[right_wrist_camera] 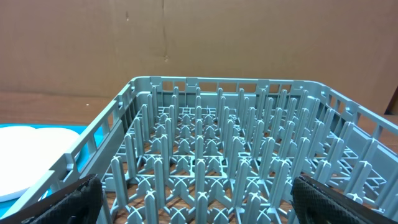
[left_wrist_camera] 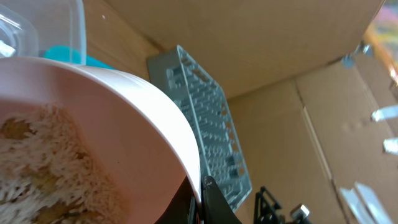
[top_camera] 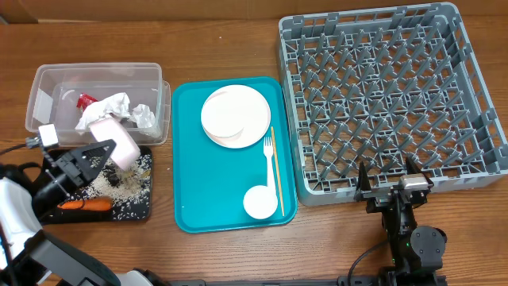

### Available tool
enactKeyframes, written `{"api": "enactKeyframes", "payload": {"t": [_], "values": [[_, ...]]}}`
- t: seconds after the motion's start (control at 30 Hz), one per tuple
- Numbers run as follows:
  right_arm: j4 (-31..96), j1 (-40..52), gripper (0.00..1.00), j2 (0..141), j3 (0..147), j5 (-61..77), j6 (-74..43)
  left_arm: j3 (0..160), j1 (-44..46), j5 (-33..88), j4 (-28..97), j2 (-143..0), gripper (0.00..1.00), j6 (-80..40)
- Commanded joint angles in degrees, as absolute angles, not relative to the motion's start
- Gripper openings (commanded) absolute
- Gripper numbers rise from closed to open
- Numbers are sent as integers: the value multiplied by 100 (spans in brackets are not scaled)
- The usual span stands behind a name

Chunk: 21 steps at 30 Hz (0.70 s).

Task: Sort waste into correct bins and load items into the dishwasher
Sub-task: 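Tilt the pink bowl to pour the rice scraps onto the black tray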

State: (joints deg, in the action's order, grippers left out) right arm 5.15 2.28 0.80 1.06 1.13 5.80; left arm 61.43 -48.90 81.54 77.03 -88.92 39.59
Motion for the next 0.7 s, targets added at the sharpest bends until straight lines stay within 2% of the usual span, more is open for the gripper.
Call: {"api": "enactKeyframes", "payload": {"t": [0.0,0.2,0.33,0.67], "values": [[480,213,100,30,45,117,582,6112,-5142,8353,7743,-8761,4,4136],[480,213,100,30,45,117,582,6110,-5544,8259,8101,-8761,4,4167],[480,213,100,30,45,117,582,6110,-5732,8211,8235,-8761,4,4685],[480,213,100,30,45,117,582,6112,-5752,8256,8538,-8761,4,4866]]}}
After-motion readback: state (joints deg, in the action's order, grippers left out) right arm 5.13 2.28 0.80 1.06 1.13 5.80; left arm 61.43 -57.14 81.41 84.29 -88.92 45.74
